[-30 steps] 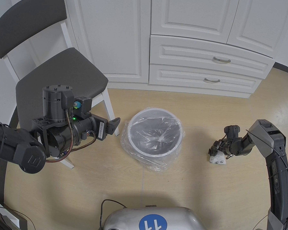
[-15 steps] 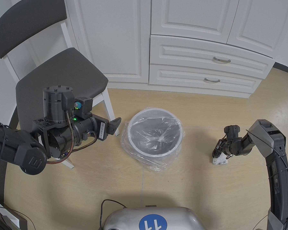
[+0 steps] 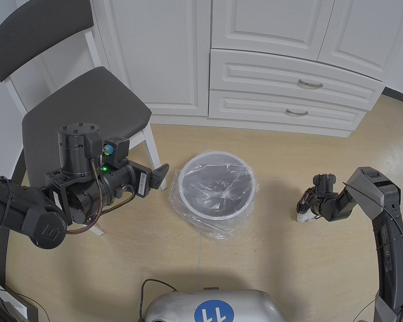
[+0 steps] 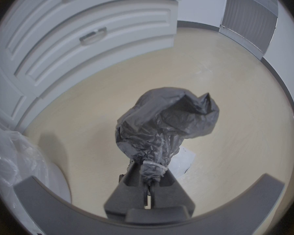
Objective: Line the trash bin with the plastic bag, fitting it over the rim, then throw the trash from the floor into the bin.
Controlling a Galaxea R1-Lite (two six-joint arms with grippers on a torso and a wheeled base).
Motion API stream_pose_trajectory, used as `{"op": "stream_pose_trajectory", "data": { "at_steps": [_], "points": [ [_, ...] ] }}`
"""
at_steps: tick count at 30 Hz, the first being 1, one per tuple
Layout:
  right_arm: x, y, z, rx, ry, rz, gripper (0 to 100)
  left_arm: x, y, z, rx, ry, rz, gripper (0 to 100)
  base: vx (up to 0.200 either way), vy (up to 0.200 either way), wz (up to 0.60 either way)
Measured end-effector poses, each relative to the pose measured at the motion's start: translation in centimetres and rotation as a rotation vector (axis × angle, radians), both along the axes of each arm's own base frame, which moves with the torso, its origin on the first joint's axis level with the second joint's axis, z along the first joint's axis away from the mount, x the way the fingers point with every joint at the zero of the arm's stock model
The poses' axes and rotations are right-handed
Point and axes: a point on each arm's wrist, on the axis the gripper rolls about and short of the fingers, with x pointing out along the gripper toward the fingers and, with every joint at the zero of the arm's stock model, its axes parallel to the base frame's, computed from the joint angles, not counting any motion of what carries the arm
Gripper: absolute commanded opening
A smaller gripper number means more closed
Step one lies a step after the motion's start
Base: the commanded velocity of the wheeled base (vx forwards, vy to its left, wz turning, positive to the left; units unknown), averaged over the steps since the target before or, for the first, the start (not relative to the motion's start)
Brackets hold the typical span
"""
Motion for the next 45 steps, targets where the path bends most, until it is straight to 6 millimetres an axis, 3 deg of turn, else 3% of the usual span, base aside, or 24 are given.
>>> {"op": "stream_pose_trajectory", "data": {
  "at_steps": [8, 22, 28, 38, 45],
  "points": [
    [-3.4, 3.0, 3.6, -0.047, -0.05, 0.106, 0, -0.5, 0.3, 0.6, -0.011, -0.023, 0.001, 100, 0.0, 0.0, 0.0],
    [-12.5, 11.0, 16.5, -0.142, -0.35, 0.385, 0, -4.0, 2.2, 4.0, -0.033, -0.159, -0.01, 100, 0.0, 0.0, 0.0],
    [-15.6, 14.4, 20.5, -0.144, -0.515, 0.395, 0, -5.2, 3.0, 6.1, -0.079, -0.319, 0.001, 100, 0.0, 0.0, 0.0],
    [-18.6, 19.4, 22.6, -0.064, -0.694, 0.458, 0, -6.6, 4.1, 7.0, -0.053, -0.545, 0.031, 100, 0.0, 0.0, 0.0],
    [-18.9, 23.4, 20.1, 0.0, -0.774, 0.5, 0, -7.0, 4.9, 6.6, -0.012, -0.595, 0.06, 100, 0.0, 0.0, 0.0]
  ]
}}
